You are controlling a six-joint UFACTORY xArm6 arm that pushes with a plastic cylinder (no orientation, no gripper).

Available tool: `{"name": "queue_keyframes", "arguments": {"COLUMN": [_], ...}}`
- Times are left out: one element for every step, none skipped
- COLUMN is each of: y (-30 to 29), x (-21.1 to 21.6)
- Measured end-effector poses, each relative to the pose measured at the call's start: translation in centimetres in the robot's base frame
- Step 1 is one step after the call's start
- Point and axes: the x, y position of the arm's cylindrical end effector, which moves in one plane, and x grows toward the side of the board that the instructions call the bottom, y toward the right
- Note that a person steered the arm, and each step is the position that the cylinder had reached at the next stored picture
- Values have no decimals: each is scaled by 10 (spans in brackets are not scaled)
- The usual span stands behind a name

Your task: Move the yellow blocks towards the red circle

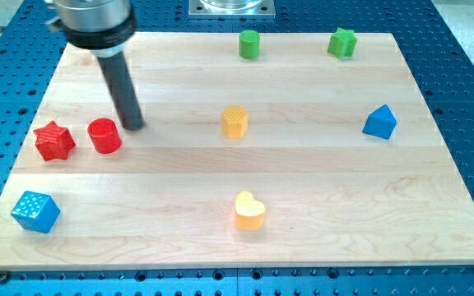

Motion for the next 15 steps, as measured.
{"name": "queue_keyframes", "arguments": {"y": [12,54,66,68,69,70,86,140,194,190,179,126,64,28,9], "x": [20,22,22,22,22,22,44,61,34,11,-1,-2,5,9,11]}}
